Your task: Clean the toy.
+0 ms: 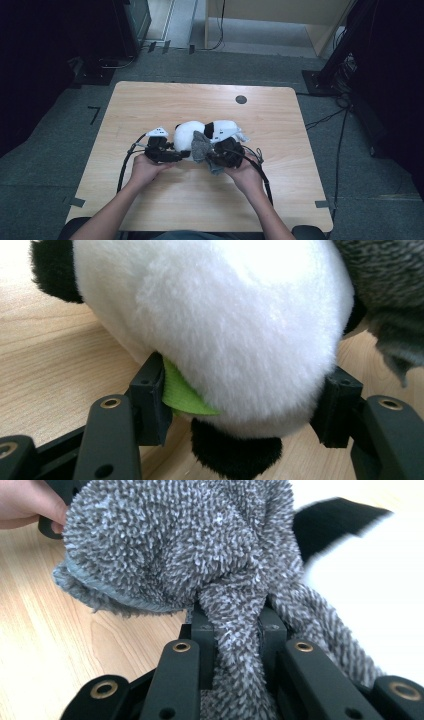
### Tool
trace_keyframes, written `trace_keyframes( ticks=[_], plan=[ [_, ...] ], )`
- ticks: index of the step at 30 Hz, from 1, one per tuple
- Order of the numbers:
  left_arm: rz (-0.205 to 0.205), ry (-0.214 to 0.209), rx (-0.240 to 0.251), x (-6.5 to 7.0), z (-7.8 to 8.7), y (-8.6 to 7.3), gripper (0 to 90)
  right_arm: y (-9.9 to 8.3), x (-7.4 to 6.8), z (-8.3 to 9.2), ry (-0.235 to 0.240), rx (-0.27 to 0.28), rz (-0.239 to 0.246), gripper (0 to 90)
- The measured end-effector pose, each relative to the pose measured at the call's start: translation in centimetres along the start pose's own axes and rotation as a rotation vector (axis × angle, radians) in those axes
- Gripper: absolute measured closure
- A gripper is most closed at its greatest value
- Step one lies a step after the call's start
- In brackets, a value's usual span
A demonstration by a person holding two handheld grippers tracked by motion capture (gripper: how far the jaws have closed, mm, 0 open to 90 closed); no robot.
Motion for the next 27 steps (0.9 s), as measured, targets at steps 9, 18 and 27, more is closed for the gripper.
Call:
trace_keyframes(
  ticks=[9, 18, 27],
  plan=[
    [0.007, -0.005, -0.001, 0.0, 0.0, 0.0, 38.2, -0.9, 2.4, 3.1, -0.042, 0.072, -0.067, 76.8],
    [0.001, -0.002, -0.003, 0.2, -0.1, 0.1, 38.3, -1.6, 5.1, 4.1, -0.065, 0.120, -0.158, 76.3],
    [-0.008, 0.000, -0.005, 0.2, -0.1, 0.0, 38.4, -2.8, 8.0, 4.3, -0.101, 0.156, -0.277, 76.2]
  ],
)
Point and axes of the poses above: each handheld gripper's, and its own axes: z roughly backward along the jaws, y roughly out of its top, x roughly to its right, the point moved 3 cm from there along -z, roughly forward along the jaws, and after that the axes turned 13 degrees about -z, right-handed, at the moved point
